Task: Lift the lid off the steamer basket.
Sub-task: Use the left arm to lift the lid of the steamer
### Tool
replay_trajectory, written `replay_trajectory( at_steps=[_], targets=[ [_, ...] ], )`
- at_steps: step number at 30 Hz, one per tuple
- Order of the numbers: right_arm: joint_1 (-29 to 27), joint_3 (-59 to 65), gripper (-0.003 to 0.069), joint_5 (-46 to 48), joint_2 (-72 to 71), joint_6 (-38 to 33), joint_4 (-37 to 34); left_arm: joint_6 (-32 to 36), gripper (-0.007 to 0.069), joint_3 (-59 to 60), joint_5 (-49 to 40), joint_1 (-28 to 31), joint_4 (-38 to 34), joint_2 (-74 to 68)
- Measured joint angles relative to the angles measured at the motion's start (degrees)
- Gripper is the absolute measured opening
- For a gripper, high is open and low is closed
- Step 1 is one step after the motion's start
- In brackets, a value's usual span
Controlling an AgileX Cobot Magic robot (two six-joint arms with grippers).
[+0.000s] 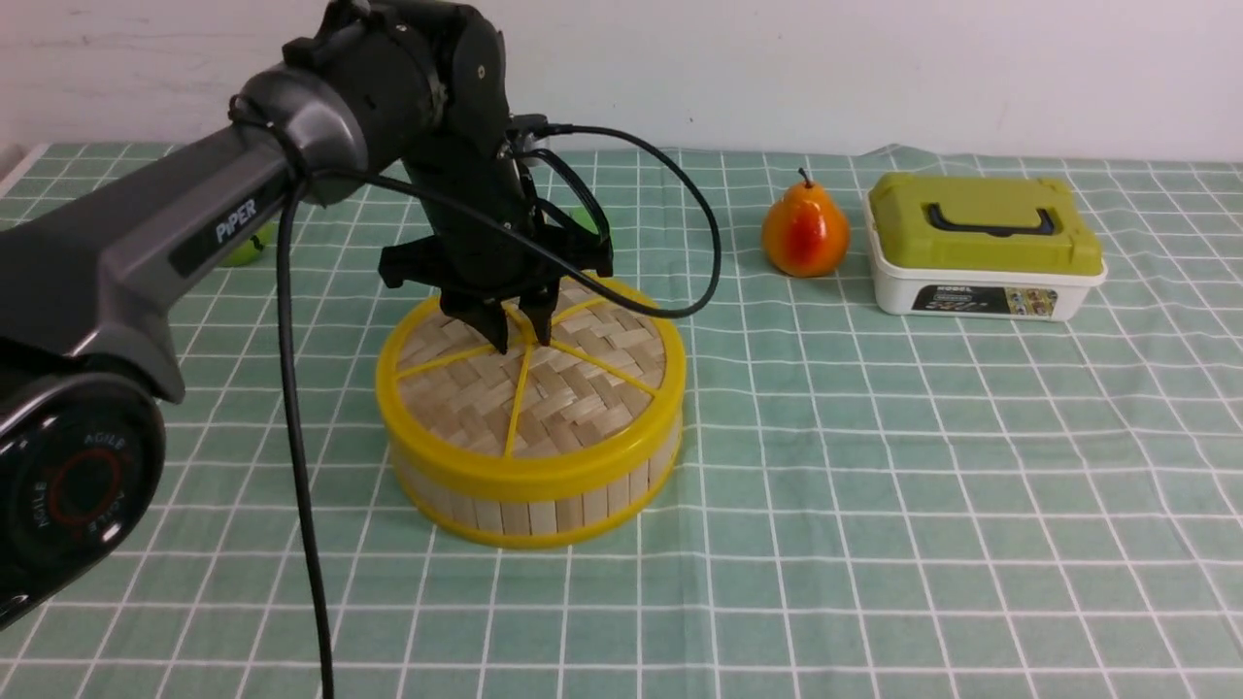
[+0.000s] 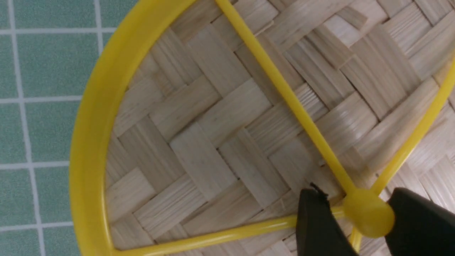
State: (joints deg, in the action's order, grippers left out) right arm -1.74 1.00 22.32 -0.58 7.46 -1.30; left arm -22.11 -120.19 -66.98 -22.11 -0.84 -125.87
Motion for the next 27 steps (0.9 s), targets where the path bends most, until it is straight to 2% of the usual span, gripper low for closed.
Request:
replay_trajectory(
  at_steps=[6,11,16,27],
  targets=[
    [0.00,0.00,0.0241,0.00,0.00,0.00,0.00,0.00,0.0269,-0.20,0.24,-0.06,-0.07,0.00],
    [0.00,0.00,0.0241,0.00,0.00,0.00,0.00,0.00,0.0227,-0.27,0.32,-0.06,-0.19,-0.29],
    [0.00,0.00,0.0241,0.00,0.00,0.00,0.00,0.00,0.0109,-0.62,0.31,-0.06,-0.61,-0.74],
    [0.00,0.00,0.0241,0.00,0.00,0.00,0.00,0.00,0.0112,-0.52,-0.48,-0.29,1.43,0.77]
  ],
)
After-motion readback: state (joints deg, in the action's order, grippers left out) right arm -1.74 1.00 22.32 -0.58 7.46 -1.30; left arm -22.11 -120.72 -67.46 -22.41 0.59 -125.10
